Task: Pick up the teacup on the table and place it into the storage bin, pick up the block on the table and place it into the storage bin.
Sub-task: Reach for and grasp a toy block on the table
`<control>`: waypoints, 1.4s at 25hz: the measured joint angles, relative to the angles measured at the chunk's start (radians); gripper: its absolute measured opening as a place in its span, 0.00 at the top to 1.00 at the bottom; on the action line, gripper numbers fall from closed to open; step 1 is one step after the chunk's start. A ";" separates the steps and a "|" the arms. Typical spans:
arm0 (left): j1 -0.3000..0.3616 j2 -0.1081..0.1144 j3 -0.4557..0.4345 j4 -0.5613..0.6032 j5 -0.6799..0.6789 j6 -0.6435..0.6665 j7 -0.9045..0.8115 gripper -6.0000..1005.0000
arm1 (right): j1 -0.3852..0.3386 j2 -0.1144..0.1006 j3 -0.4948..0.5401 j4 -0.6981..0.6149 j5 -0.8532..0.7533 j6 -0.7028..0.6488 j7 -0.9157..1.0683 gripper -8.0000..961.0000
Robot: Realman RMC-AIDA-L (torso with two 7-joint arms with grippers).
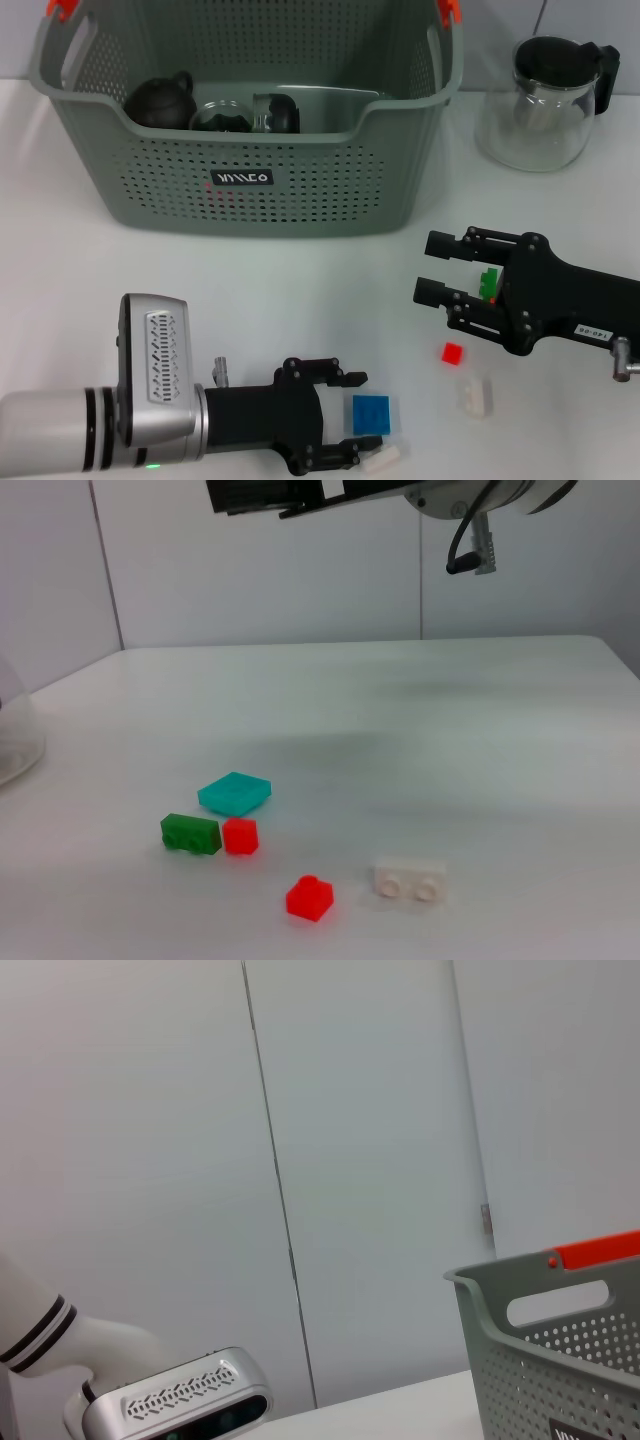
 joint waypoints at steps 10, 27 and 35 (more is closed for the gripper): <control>-0.002 0.000 0.000 -0.001 0.000 0.000 0.000 0.47 | 0.000 -0.001 0.002 0.000 0.000 0.000 0.000 0.41; -0.004 0.000 0.001 -0.007 0.001 -0.008 -0.006 0.50 | 0.000 -0.001 0.002 0.000 -0.002 0.000 0.000 0.41; -0.007 0.000 0.012 -0.014 0.001 -0.017 -0.007 0.51 | 0.000 -0.001 0.002 0.000 0.000 0.000 0.000 0.41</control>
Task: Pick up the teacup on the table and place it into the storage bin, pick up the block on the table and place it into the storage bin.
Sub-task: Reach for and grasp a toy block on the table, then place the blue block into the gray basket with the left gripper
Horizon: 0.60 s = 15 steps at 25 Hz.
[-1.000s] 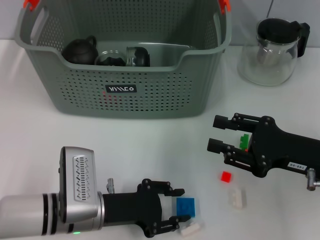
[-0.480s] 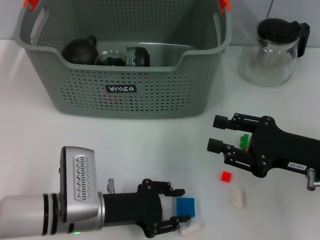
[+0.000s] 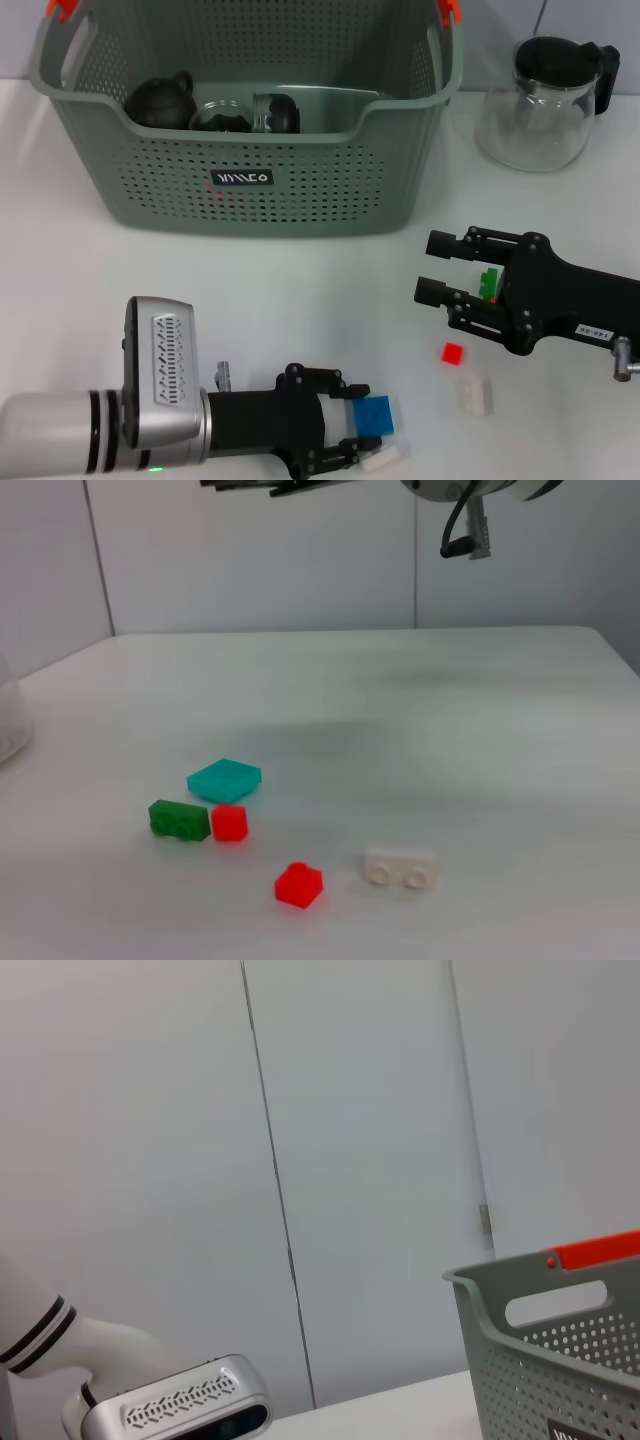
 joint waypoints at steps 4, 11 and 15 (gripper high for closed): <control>-0.002 0.000 0.003 0.000 -0.003 0.000 0.001 0.51 | 0.000 0.000 0.000 0.000 0.001 0.000 0.000 0.41; -0.003 0.001 -0.006 0.001 -0.009 0.000 -0.006 0.57 | -0.001 -0.001 0.000 0.000 0.001 0.000 0.000 0.41; 0.001 0.007 -0.006 0.019 -0.009 0.031 -0.059 0.59 | -0.002 -0.001 0.000 0.000 0.001 0.000 0.000 0.41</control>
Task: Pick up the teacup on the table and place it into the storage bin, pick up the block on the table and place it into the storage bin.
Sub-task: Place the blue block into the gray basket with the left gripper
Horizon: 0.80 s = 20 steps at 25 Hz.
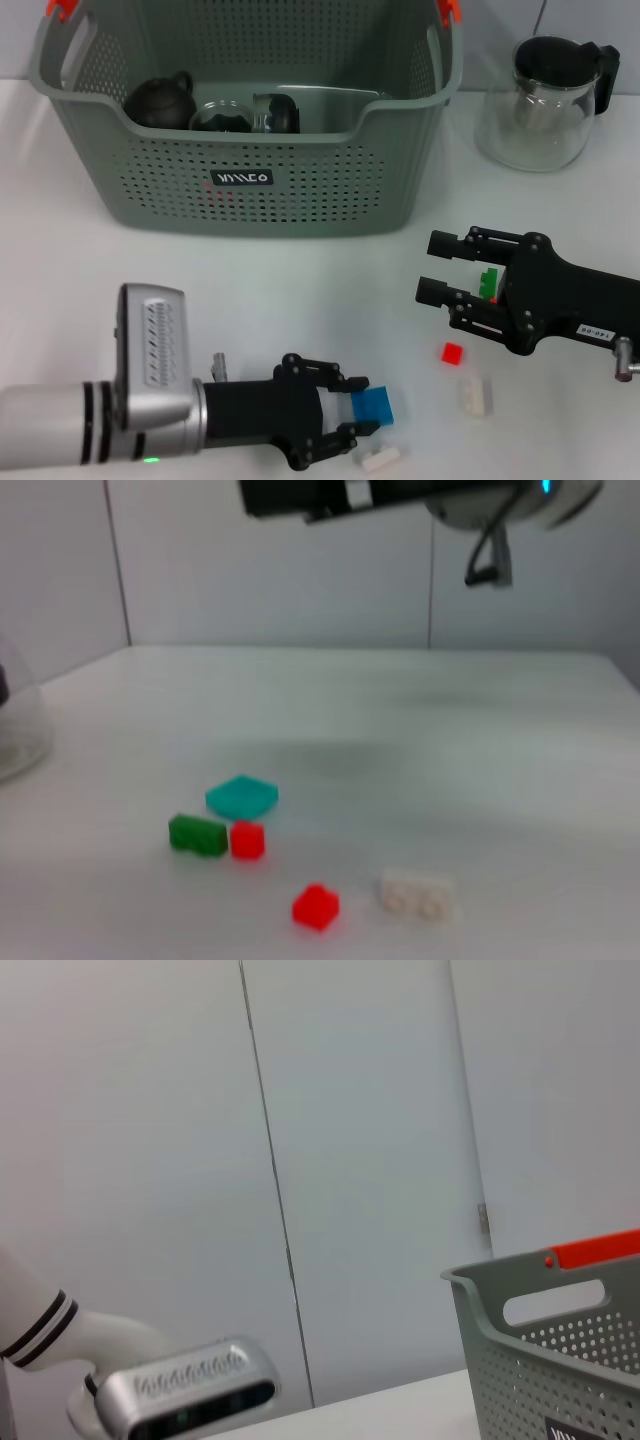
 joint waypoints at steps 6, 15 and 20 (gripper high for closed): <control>0.103 0.013 -0.021 0.224 0.000 0.188 -0.192 0.59 | 0.000 0.000 0.000 0.000 0.000 -0.001 0.000 0.41; 0.150 0.072 -0.294 0.419 0.005 0.525 -0.371 0.58 | -0.001 -0.002 0.000 0.000 0.000 -0.002 0.000 0.41; 0.095 0.102 -0.463 0.440 -0.059 0.685 -0.489 0.57 | -0.002 -0.002 0.000 0.000 0.000 -0.001 0.000 0.41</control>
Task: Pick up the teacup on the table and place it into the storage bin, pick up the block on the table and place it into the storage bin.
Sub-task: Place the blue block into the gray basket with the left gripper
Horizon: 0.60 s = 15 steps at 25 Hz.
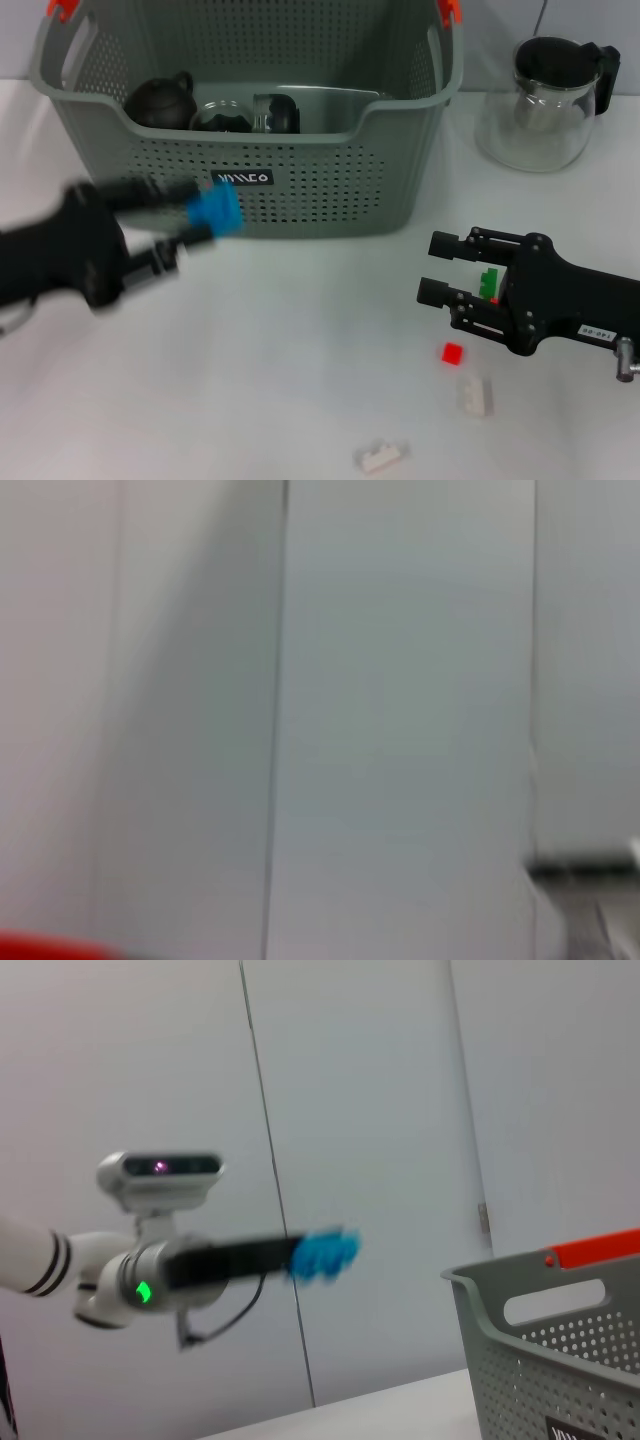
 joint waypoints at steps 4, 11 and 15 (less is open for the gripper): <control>-0.079 0.012 -0.020 0.031 -0.092 -0.031 -0.172 0.57 | 0.004 0.002 0.000 -0.001 0.000 0.000 0.000 0.41; -0.244 0.029 0.077 0.144 -0.085 -0.379 -0.488 0.56 | 0.008 0.005 0.000 0.000 -0.002 0.000 0.000 0.41; -0.266 0.035 0.254 0.179 -0.045 -0.624 -0.590 0.56 | 0.007 0.005 0.000 0.000 -0.001 0.000 0.000 0.41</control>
